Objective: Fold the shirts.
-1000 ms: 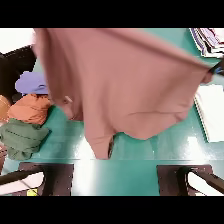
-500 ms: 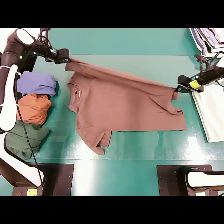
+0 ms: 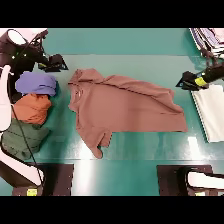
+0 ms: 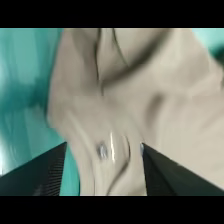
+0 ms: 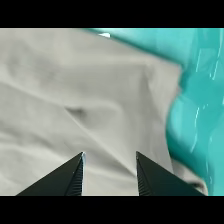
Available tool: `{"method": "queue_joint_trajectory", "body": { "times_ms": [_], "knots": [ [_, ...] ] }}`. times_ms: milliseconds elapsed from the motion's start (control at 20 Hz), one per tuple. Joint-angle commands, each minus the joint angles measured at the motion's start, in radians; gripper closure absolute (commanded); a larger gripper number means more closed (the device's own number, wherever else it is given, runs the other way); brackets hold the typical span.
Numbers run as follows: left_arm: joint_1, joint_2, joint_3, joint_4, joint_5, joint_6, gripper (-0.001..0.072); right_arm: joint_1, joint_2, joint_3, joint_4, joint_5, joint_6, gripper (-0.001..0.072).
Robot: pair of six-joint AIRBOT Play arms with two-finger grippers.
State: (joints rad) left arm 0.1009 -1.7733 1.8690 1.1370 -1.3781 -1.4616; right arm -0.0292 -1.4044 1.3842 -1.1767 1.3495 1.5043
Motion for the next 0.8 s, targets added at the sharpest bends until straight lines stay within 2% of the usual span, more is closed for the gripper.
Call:
{"method": "queue_joint_trajectory", "body": {
  "times_ms": [0,200,400,550,650,750],
  "knots": [
    [0.007,0.157,-0.201,0.043,-0.052,0.010,0.0166,-0.043,0.147,-0.161,0.111,0.014,-0.061,0.0348],
    [0.000,0.459,-0.688,0.041,0.066,0.023,0.0166,-0.087,0.288,-0.301,0.138,0.011,-0.079,0.0348],
    [0.000,0.704,-1.091,-0.024,0.152,0.022,0.0167,-0.095,0.362,-0.339,0.137,0.010,-0.085,0.0348],
    [0.000,0.759,-1.250,-0.130,0.204,0.056,0.0166,-0.090,0.386,-0.338,0.139,0.008,-0.085,0.0348],
    [0.000,0.759,-1.308,-0.211,0.250,0.104,0.0167,-0.090,0.389,-0.338,0.139,0.021,-0.085,0.0348],
    [0.000,0.755,-1.343,-0.248,0.294,0.111,0.0167,-0.090,0.388,-0.338,0.152,0.033,-0.085,0.0348]
  ]
}}
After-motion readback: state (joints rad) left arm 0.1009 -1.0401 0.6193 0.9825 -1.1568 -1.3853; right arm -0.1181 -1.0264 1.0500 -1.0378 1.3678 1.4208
